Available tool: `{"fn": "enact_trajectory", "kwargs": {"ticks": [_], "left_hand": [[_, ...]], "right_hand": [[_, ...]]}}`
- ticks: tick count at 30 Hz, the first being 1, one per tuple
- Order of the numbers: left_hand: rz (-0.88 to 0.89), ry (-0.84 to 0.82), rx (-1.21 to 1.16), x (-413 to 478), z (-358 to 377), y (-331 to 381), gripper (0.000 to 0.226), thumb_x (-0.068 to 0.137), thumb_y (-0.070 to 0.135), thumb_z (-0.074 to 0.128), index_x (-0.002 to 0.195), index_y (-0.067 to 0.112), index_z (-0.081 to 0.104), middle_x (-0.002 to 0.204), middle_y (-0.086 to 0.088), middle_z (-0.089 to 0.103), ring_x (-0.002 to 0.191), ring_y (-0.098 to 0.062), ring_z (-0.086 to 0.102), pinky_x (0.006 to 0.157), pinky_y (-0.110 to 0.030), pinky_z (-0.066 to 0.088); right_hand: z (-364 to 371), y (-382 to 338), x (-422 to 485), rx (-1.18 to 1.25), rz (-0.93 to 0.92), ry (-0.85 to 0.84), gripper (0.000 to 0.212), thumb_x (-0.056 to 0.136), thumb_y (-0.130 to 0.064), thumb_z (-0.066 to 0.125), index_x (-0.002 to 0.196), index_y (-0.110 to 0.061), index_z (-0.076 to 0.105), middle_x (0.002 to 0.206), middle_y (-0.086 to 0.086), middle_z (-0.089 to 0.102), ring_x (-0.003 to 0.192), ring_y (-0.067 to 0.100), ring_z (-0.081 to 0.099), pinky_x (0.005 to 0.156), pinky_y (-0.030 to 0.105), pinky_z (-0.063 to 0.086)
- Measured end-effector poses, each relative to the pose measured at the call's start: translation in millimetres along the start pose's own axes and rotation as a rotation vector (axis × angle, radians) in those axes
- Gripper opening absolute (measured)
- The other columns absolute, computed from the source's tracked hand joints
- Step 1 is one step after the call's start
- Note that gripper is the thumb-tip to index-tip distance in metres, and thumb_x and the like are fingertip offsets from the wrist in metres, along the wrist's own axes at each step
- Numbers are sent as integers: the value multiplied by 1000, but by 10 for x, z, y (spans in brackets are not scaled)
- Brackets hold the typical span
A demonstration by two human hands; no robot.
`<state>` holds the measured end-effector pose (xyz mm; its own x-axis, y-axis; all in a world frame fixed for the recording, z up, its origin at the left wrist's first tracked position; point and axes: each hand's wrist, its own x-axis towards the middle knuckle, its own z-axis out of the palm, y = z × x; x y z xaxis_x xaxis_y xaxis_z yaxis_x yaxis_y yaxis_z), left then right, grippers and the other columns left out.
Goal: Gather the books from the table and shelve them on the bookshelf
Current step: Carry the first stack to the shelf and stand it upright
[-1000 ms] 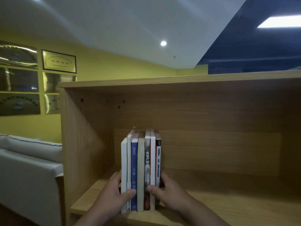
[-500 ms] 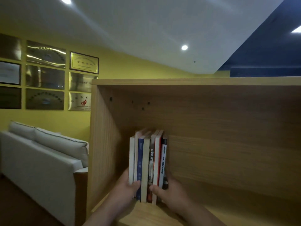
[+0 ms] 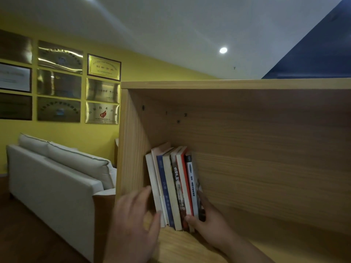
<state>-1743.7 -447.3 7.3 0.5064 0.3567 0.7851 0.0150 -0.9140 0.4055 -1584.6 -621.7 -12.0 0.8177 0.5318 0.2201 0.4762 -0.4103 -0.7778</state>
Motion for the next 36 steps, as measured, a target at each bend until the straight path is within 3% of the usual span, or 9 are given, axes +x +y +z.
{"fn": "enact_trajectory", "kwargs": {"ticks": [2, 4, 5, 7, 10, 14, 17, 22, 36], "left_hand": [[-154, 189, -40, 89, -110, -190, 93, 73, 46, 76, 150, 30, 27, 144, -1, 35, 131, -25, 36, 95, -59, 44], [-374, 50, -255, 292, -167, -288, 102, 76, 53, 72, 154, 37, 8, 153, 3, 29, 138, -27, 38, 102, -59, 45], [-356, -32, -372, 358, -118, -325, 92, 82, 54, 64, 154, 34, 10, 149, -2, 39, 132, -24, 46, 100, -55, 49], [-246, -11, -476, 402, -37, -363, 69, 88, 56, 44, 146, 20, 30, 116, -1, 61, 99, -7, 62, 79, -38, 58], [-192, 83, -517, 356, 63, -441, 60, 92, 56, 29, 129, 11, 44, 82, 4, 60, 72, -6, 61, 58, -26, 49], [-179, 106, -559, 350, 79, -451, 51, 90, 60, 26, 123, 26, 44, 91, 5, 62, 79, -10, 62, 62, -25, 49], [-180, 99, -559, 350, 87, -436, 49, 88, 62, 26, 122, 30, 42, 99, 8, 62, 87, -10, 64, 65, -20, 50], [-178, 94, -544, 353, 115, -445, 56, 87, 62, 25, 128, 27, 40, 103, 8, 61, 90, -12, 63, 69, -28, 56], [-164, 103, -560, 337, 114, -471, 42, 89, 60, 27, 120, 36, 41, 97, 12, 62, 88, 6, 61, 61, -20, 50]], "right_hand": [[-1, -5, -12, -30, 15, -7, 96, 86, -50, 70, 152, -61, 2, 111, -38, 50, 100, -19, 50, 66, 0, 42], [22, -56, -17, -66, 7, 4, 102, 82, -56, 70, 153, -59, -2, 121, -37, 52, 96, -22, 48, 72, 0, 42], [42, -98, -18, -87, 2, 14, 105, 78, -59, 71, 154, -57, -1, 129, -32, 53, 98, -20, 50, 84, 5, 44], [104, -192, -1, -111, 13, 36, 115, 67, -64, 76, 154, -53, 2, 138, -25, 54, 109, -9, 55, 103, 27, 49], [217, -312, 70, -118, 54, 65, 132, 52, -67, 81, 152, -56, -4, 148, -18, 48, 133, 9, 51, 113, 47, 44], [429, -464, 178, -121, 42, 121, 138, 59, -60, 83, 150, -53, -22, 157, -11, 35, 140, 15, 44, 116, 47, 41], [558, -494, 257, -114, 28, 162, 125, 75, -50, 80, 153, -48, -18, 160, -8, 34, 142, 16, 43, 116, 48, 41], [530, -469, 347, -66, 57, 182, 122, 67, -52, 85, 155, -43, 1, 156, -6, 39, 140, 18, 46, 113, 52, 45], [363, -367, 321, -91, -11, 231, 111, 84, -27, 77, 161, -34, -2, 162, -4, 32, 144, 17, 41, 119, 43, 41]]}}
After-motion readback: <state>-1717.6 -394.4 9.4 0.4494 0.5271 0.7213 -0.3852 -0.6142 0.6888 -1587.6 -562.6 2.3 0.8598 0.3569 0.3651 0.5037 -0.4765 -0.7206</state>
